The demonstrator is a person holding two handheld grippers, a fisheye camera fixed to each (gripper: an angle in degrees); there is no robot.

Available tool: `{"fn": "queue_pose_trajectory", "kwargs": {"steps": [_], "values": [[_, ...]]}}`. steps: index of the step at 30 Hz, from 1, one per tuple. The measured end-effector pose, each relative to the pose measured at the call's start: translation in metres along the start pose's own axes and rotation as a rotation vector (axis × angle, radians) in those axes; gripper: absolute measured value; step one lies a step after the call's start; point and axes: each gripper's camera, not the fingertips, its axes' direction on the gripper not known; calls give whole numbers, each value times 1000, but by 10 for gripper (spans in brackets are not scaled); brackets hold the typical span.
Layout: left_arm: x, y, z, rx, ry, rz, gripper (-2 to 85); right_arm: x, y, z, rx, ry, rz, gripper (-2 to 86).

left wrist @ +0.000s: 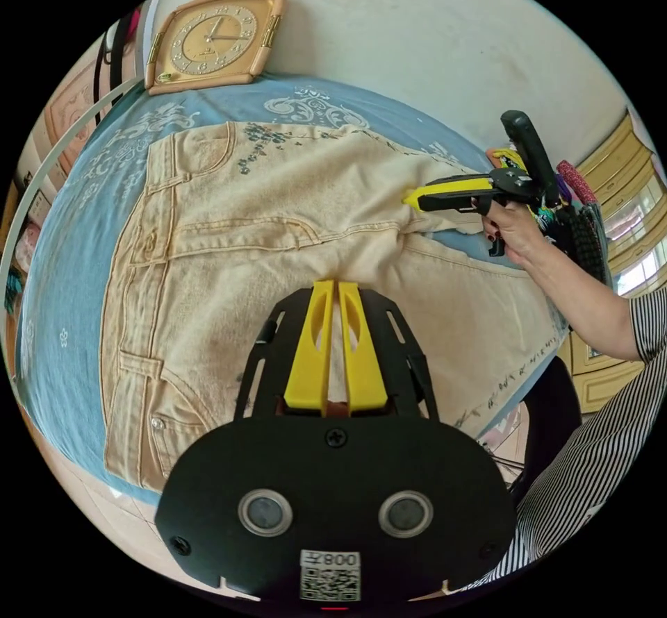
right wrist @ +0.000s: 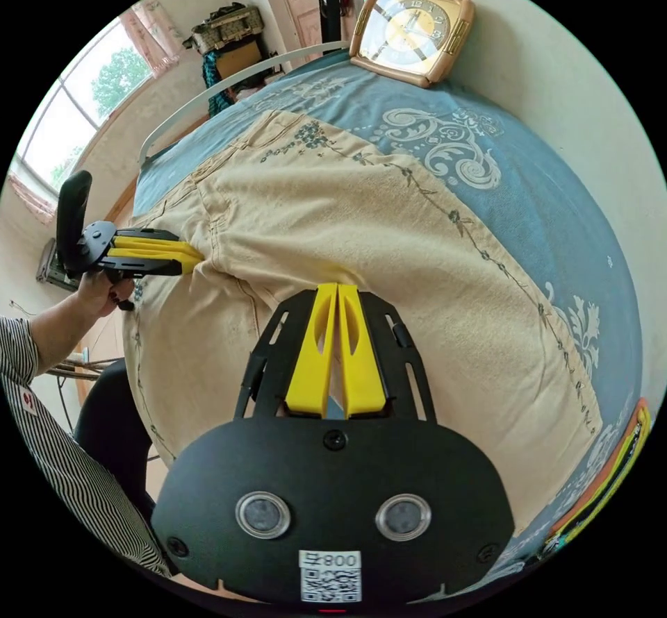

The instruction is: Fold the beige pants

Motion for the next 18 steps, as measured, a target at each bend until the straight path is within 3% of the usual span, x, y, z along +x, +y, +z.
{"fn": "queue_pose_trajectory", "kwargs": {"steps": [10, 15, 18], "values": [[40, -10, -35, 8, 17, -1, 22, 23, 53, -22, 15, -2, 79, 0], [63, 0, -47, -52, 124, 10, 26, 36, 196, -89, 31, 13, 243, 0], [88, -2, -44, -154, 93, 85, 24, 21, 284, -106, -49, 2, 314, 1]]}}
